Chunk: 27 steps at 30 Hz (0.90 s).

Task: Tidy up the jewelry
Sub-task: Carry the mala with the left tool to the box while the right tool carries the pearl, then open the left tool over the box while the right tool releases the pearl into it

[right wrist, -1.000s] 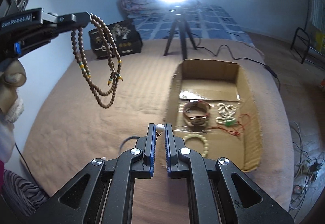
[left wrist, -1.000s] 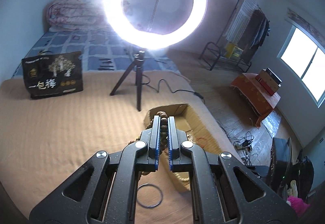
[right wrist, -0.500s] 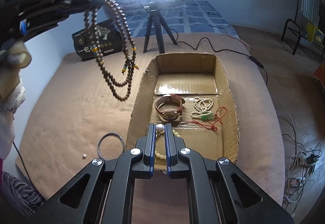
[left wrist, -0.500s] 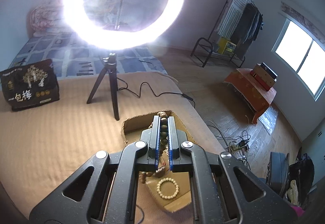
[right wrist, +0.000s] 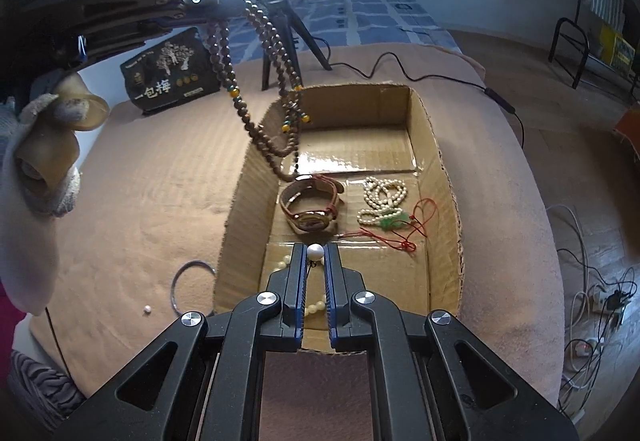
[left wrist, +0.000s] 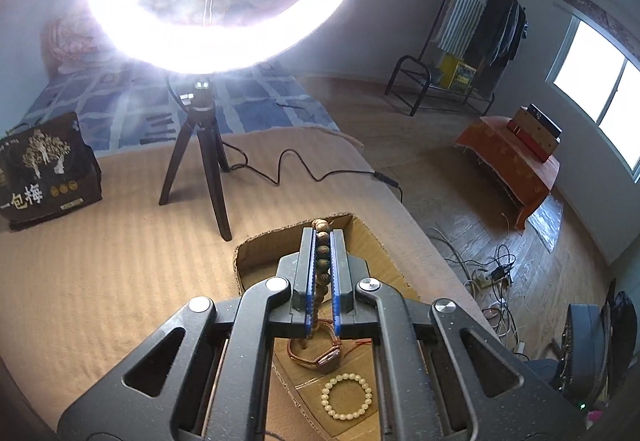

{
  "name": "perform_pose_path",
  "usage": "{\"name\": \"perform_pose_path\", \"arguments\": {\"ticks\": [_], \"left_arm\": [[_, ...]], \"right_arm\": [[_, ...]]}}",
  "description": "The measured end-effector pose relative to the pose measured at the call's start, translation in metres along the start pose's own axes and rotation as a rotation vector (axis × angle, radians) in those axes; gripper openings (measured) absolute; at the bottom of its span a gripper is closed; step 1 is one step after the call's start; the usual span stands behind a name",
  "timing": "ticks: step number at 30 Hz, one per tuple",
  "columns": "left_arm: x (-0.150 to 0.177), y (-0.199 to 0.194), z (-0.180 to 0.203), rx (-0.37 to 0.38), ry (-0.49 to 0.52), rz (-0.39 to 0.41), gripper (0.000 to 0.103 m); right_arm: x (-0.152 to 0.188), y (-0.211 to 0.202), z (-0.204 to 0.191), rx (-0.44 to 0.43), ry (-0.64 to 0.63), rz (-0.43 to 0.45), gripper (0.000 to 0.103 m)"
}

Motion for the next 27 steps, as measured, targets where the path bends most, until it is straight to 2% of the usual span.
{"name": "perform_pose_path", "arguments": {"ticks": [9,22,24,25,26,27], "left_arm": [[0.016,0.020,-0.007,-0.020,0.026,-0.052,0.004],[0.029,0.026,-0.003,-0.013,0.045,-0.103,0.004],[0.029,0.026,-0.005,-0.029,0.032,-0.110,0.019],[0.029,0.026,-0.007,-0.034,0.021,-0.113,0.042],[0.029,0.025,-0.008,-0.034,0.009,-0.109,0.051],[0.028,0.023,-0.009,-0.031,0.000,-0.103,0.051]], "right_arm": [[0.005,0.011,0.009,0.014,0.019,-0.032,0.007],[0.006,0.014,0.008,0.007,0.025,-0.040,0.007],[0.006,0.013,0.007,0.006,0.028,-0.038,0.008],[0.006,0.013,0.007,0.007,0.030,-0.038,0.014],[0.006,0.012,0.008,0.007,0.037,-0.036,0.028],[0.005,0.012,0.008,0.010,0.043,-0.031,0.036]]}}
Point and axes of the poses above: each gripper's, at about its wrist camera, not at the fingertips, and y roughly the way its jaws point, z to its right, x to its underside, the point moved 5 cm from there along y, roughly the way its jaws point, and after that the axes turned 8 degrees about z, right-handed, at the moved point
